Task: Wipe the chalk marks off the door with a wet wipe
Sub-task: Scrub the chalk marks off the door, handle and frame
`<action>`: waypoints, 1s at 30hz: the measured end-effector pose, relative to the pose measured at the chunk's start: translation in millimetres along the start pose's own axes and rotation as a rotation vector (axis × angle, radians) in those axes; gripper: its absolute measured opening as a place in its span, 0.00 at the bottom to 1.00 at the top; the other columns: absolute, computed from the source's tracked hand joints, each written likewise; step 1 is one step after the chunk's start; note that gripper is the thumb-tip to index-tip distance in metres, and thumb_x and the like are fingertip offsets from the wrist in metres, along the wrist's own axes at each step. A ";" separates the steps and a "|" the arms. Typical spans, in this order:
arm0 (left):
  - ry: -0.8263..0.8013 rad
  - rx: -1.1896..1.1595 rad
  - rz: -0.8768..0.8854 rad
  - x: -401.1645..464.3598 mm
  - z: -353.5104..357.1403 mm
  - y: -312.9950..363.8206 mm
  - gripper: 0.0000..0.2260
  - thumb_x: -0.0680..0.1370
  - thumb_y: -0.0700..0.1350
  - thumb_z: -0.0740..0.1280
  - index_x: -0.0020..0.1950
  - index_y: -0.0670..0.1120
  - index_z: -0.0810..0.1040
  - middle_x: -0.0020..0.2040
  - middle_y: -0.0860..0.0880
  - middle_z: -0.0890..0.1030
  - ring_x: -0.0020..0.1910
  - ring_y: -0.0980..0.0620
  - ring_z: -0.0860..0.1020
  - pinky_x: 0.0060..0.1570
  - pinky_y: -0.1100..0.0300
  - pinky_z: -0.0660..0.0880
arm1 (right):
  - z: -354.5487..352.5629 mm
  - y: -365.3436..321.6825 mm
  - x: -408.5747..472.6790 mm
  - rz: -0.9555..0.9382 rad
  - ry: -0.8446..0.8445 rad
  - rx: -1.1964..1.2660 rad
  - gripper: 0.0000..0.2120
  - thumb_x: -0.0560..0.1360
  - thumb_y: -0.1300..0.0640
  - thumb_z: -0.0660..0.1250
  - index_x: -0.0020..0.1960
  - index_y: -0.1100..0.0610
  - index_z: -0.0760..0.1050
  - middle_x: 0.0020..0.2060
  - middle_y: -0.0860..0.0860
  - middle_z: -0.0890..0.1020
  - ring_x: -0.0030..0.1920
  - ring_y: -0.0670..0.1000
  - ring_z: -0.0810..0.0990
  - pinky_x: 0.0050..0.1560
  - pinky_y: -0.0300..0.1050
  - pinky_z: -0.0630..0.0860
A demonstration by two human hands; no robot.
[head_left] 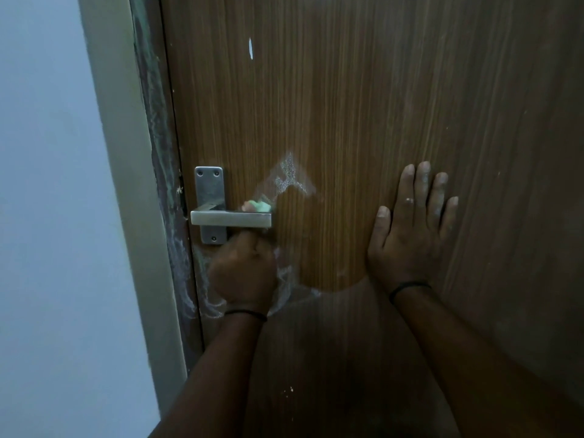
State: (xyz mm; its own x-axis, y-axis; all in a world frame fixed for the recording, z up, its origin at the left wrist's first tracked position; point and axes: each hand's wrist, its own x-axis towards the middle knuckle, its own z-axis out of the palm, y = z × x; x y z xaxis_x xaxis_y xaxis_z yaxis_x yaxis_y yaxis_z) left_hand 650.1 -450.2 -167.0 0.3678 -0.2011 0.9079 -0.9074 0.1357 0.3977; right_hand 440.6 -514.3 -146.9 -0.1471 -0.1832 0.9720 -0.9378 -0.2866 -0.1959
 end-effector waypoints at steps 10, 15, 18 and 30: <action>0.009 0.001 0.245 5.0 11.8 15.0 0.18 0.79 0.42 0.60 0.68 0.44 0.76 0.25 0.47 0.75 0.21 0.49 0.70 0.24 0.58 0.69 | -3.1 -2.6 -0.6 0.008 -0.019 0.005 0.30 0.82 0.50 0.52 0.80 0.55 0.48 0.80 0.53 0.52 0.80 0.54 0.46 0.77 0.60 0.47; 0.062 -0.156 0.000 -6.9 19.1 33.7 0.20 0.79 0.41 0.65 0.71 0.49 0.73 0.27 0.47 0.77 0.25 0.50 0.74 0.25 0.53 0.75 | -3.4 -3.4 -0.3 0.012 -0.007 0.013 0.30 0.82 0.50 0.53 0.80 0.56 0.49 0.80 0.53 0.52 0.80 0.54 0.46 0.78 0.60 0.47; 0.080 -0.218 0.007 -12.3 24.3 58.1 0.18 0.79 0.43 0.63 0.69 0.44 0.74 0.30 0.47 0.80 0.25 0.51 0.76 0.24 0.54 0.76 | -2.6 -3.1 -0.9 0.011 -0.009 0.012 0.30 0.81 0.51 0.53 0.80 0.56 0.48 0.80 0.53 0.52 0.80 0.55 0.46 0.77 0.60 0.47; 0.128 -0.136 0.021 -7.2 26.9 69.8 0.18 0.77 0.40 0.68 0.67 0.45 0.77 0.26 0.48 0.75 0.23 0.52 0.72 0.22 0.56 0.74 | -2.0 -1.8 -1.1 0.000 0.007 0.015 0.29 0.81 0.50 0.52 0.80 0.56 0.51 0.79 0.54 0.54 0.79 0.55 0.48 0.77 0.60 0.48</action>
State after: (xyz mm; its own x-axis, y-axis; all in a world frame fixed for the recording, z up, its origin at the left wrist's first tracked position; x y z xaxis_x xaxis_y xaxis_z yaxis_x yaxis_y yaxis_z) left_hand 578.6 -465.4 -149.4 0.3799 -0.0733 0.9221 -0.8824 0.2703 0.3851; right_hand 441.8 -511.7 -147.3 -0.1497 -0.1766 0.9728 -0.9329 -0.3006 -0.1982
